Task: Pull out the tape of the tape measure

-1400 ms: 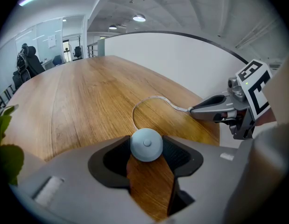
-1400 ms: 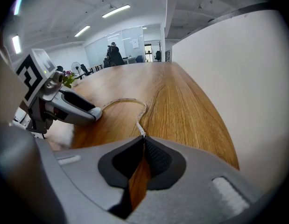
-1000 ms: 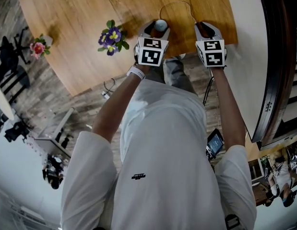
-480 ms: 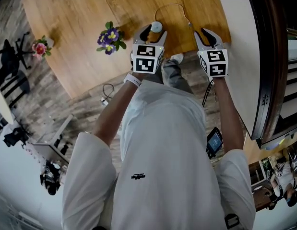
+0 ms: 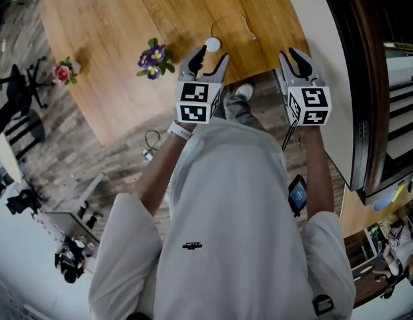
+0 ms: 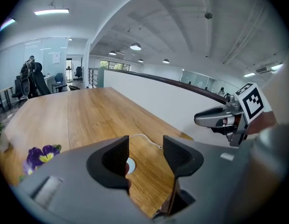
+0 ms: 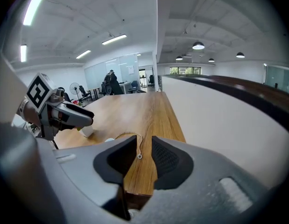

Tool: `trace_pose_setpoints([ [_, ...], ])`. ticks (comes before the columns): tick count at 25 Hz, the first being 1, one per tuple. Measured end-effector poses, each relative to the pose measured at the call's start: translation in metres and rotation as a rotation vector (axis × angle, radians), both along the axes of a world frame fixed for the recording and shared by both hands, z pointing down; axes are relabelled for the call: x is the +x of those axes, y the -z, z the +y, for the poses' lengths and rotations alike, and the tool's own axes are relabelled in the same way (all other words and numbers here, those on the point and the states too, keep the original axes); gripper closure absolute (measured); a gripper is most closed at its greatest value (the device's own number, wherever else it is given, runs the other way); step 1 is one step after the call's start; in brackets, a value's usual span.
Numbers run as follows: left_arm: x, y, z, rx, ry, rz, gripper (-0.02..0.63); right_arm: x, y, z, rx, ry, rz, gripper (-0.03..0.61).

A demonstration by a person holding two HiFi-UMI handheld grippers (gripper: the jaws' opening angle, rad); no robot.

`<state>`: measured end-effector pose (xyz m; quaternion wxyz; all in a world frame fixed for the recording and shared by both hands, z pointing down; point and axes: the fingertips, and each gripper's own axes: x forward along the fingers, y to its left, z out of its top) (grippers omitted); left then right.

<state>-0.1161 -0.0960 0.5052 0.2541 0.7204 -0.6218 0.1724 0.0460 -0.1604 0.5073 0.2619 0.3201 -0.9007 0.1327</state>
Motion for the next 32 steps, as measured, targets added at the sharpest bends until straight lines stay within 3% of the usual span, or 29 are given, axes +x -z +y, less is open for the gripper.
trace_pose_setpoints([
  [10, 0.001, 0.076, 0.005, 0.111, -0.018, 0.010, 0.365, 0.020, 0.095, 0.013, 0.131, -0.034, -0.101, 0.476],
  [19, 0.002, 0.152, 0.015, 0.268, -0.007, -0.017, 0.365, 0.036, 0.168, 0.023, 0.232, -0.092, -0.216, 0.476],
  [26, -0.006, 0.196, 0.027, 0.366, 0.047, -0.005, 0.391, 0.045, 0.232, 0.041, 0.336, -0.086, -0.265, 0.476],
  [32, 0.001, 0.221, 0.035, 0.408, 0.024, -0.001, 0.428, 0.052, 0.268, 0.057, 0.397, -0.068, -0.276, 0.476],
])
